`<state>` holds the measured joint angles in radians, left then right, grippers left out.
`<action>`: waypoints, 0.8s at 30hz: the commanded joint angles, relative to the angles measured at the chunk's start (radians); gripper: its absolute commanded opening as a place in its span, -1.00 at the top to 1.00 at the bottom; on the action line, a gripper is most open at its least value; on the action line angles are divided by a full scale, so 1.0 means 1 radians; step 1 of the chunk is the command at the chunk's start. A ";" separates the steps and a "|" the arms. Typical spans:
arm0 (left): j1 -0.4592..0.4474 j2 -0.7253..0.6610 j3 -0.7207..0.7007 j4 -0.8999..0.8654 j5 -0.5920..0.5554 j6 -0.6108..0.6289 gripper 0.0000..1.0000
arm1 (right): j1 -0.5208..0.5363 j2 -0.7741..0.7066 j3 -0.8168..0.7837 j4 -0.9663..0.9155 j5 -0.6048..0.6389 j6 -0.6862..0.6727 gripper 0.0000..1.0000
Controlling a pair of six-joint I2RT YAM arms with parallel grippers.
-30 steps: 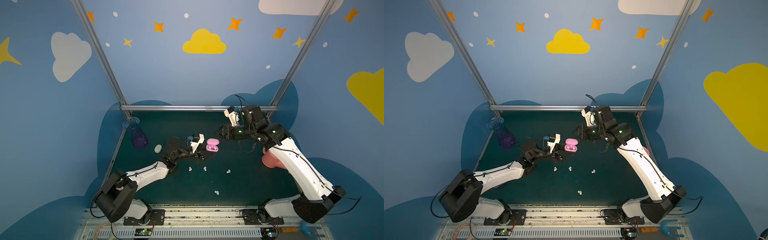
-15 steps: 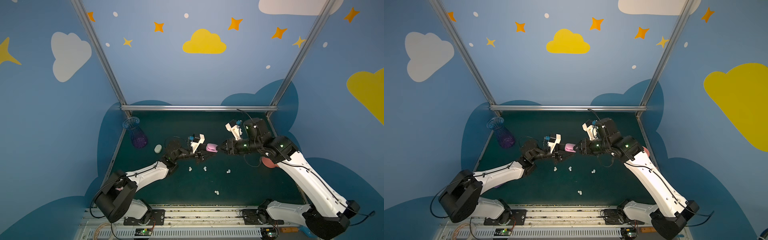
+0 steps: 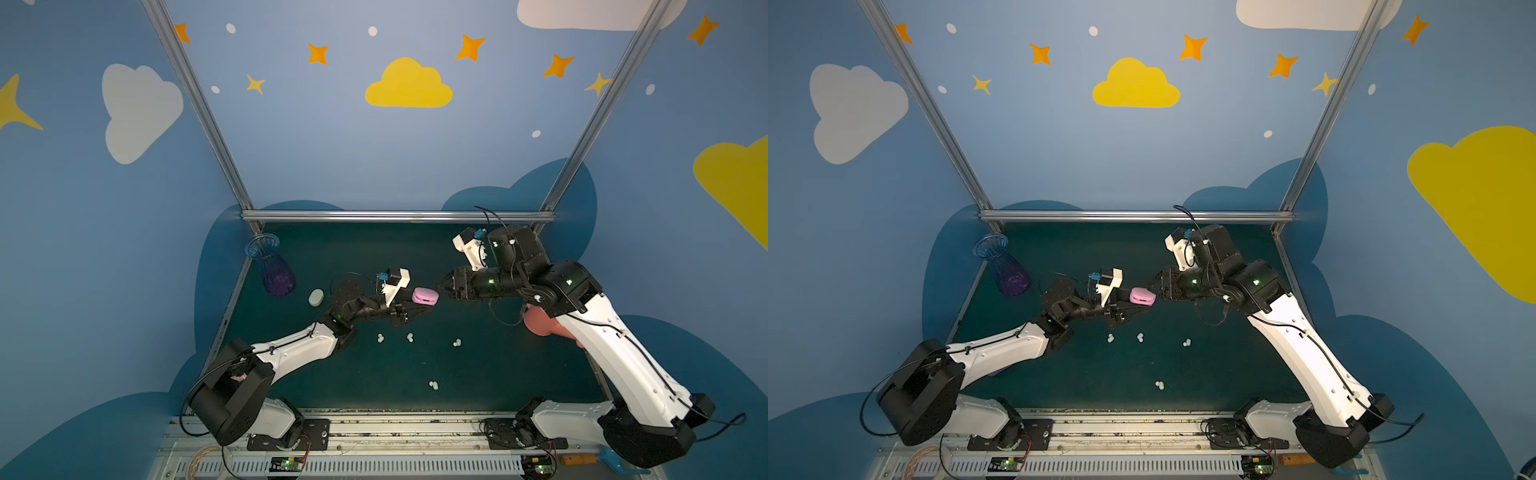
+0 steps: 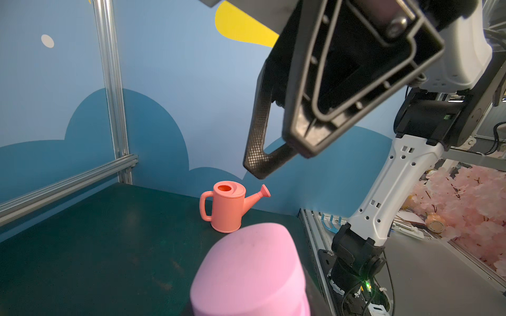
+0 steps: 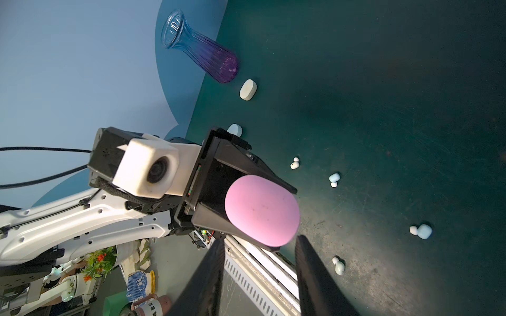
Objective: Insert wireless bluetooth earbuds into charging case
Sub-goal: Close the charging case, then place the charging case at the bottom-right of the table.
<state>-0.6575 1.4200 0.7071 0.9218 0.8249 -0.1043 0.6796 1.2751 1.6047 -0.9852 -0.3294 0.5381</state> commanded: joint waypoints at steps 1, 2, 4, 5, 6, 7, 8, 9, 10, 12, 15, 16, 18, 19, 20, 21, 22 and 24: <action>-0.004 -0.013 0.031 0.011 0.009 0.014 0.93 | 0.014 0.026 -0.006 0.005 -0.010 -0.007 0.20; -0.004 -0.013 0.030 0.011 0.009 0.014 0.93 | 0.023 0.031 -0.015 0.016 -0.015 -0.002 0.20; -0.004 -0.014 0.031 0.010 0.008 0.016 0.93 | 0.037 0.044 -0.028 0.022 -0.019 0.000 0.21; -0.004 -0.015 0.031 0.009 0.008 0.015 0.93 | 0.045 0.049 -0.036 0.023 -0.019 0.000 0.21; -0.003 -0.015 0.031 0.009 0.007 0.017 0.93 | 0.048 0.051 -0.041 0.021 -0.015 0.000 0.21; -0.003 -0.015 0.031 0.010 0.006 0.018 0.93 | 0.052 0.051 -0.048 0.016 -0.006 0.001 0.21; -0.004 -0.015 0.030 0.009 0.004 0.018 0.93 | 0.054 0.049 -0.053 0.012 0.005 0.000 0.21; -0.004 -0.015 0.029 0.009 0.004 0.017 0.93 | 0.055 0.050 -0.054 0.001 0.019 -0.002 0.21; -0.004 -0.014 0.029 0.009 0.005 0.018 0.93 | 0.055 0.050 -0.051 -0.014 0.034 -0.005 0.20; -0.004 -0.013 0.029 0.012 0.003 0.018 0.93 | 0.061 0.059 -0.036 -0.042 0.058 -0.022 0.18; -0.004 -0.009 0.033 0.006 0.006 0.021 0.93 | 0.069 0.082 0.002 -0.102 0.109 -0.031 0.14; -0.004 -0.007 0.038 -0.012 0.007 0.030 0.93 | 0.070 0.083 0.007 -0.107 0.131 -0.025 0.06; -0.006 -0.006 0.044 -0.054 0.007 0.056 0.93 | 0.070 0.079 0.008 -0.107 0.158 -0.008 -0.13; -0.010 -0.008 0.052 -0.080 0.004 0.079 0.93 | 0.070 0.078 0.006 -0.101 0.166 0.002 -0.22; -0.014 -0.010 0.057 -0.116 0.002 0.103 0.93 | 0.070 0.076 0.004 -0.092 0.161 0.012 -0.29; -0.021 -0.014 0.067 -0.154 -0.003 0.134 0.93 | 0.069 0.078 0.000 -0.084 0.155 0.019 -0.33; -0.027 -0.019 0.075 -0.199 -0.011 0.160 0.93 | 0.072 0.080 -0.007 -0.075 0.143 0.029 -0.36; -0.039 -0.025 0.086 -0.266 -0.028 0.214 0.93 | 0.072 0.083 -0.026 -0.055 0.123 0.043 -0.40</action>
<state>-0.6811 1.4204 0.7586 0.7612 0.8135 0.0063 0.7456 1.3502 1.5864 -1.0443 -0.2062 0.5552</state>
